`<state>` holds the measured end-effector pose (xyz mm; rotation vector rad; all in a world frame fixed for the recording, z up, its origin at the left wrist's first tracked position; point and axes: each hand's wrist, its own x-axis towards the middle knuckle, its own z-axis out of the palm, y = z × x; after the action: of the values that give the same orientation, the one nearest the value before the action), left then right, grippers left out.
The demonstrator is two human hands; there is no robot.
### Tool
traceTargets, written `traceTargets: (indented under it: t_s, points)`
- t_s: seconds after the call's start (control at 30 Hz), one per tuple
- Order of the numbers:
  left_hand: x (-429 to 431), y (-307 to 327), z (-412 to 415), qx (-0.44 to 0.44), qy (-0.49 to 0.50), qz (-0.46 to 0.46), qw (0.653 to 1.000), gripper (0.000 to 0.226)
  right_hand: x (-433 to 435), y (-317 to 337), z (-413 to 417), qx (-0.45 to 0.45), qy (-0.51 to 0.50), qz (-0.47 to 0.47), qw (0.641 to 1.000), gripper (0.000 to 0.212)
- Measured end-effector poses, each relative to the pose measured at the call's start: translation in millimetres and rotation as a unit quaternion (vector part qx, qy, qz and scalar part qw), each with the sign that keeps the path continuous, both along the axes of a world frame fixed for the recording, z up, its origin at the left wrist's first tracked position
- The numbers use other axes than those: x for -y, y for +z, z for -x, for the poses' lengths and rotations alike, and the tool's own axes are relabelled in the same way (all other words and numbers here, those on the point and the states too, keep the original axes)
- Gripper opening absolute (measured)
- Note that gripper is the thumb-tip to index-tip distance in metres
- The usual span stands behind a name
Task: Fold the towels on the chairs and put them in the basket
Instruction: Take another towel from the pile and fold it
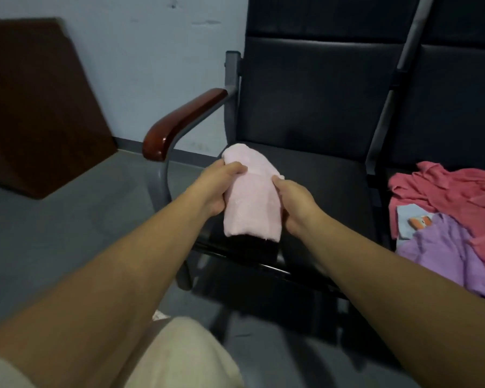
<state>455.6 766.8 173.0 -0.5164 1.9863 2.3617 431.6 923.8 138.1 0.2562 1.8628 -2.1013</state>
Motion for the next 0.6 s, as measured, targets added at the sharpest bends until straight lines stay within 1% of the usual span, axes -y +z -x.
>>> traceTargets:
  t_s: [0.1,0.17,0.3,0.37,0.47,0.57,0.6]
  points:
    - [46.5,21.0,-29.3,-0.033,0.048,-0.02,0.998,0.046,47.6,29.5,-13.0,-0.002,0.059,0.048,0.997,0.025]
    - [84.1,32.2,-55.6,-0.046,0.087,-0.041,0.994,0.046,87.9,44.9,-25.6,0.009,0.104,0.085,0.991,0.031]
    - [156.4,35.1,-119.9,-0.06,0.167,-0.073,0.981,0.046,175.4,51.7,-64.8,0.017,0.182,0.099,0.978,0.045]
    - [186.4,25.9,-155.9,-0.056,0.204,-0.074,0.974,0.051,211.0,45.0,-90.2,0.019,0.207,0.08,0.975,0.044]
    - [230.3,-6.9,-220.0,-0.033,0.257,-0.08,0.962,0.056,263.9,22.9,-138.7,-0.007,0.249,-0.001,0.968,0.029]
    - [256.9,-55.5,-278.6,-0.014,0.324,-0.099,0.941,0.055,302.4,-18.0,-182.1,-0.037,0.309,-0.081,0.947,0.025]
    - [262.7,-73.6,-296.6,-0.004,0.346,-0.107,0.932,0.054,312.5,-33.7,-194.8,-0.041,0.332,-0.103,0.937,0.027]
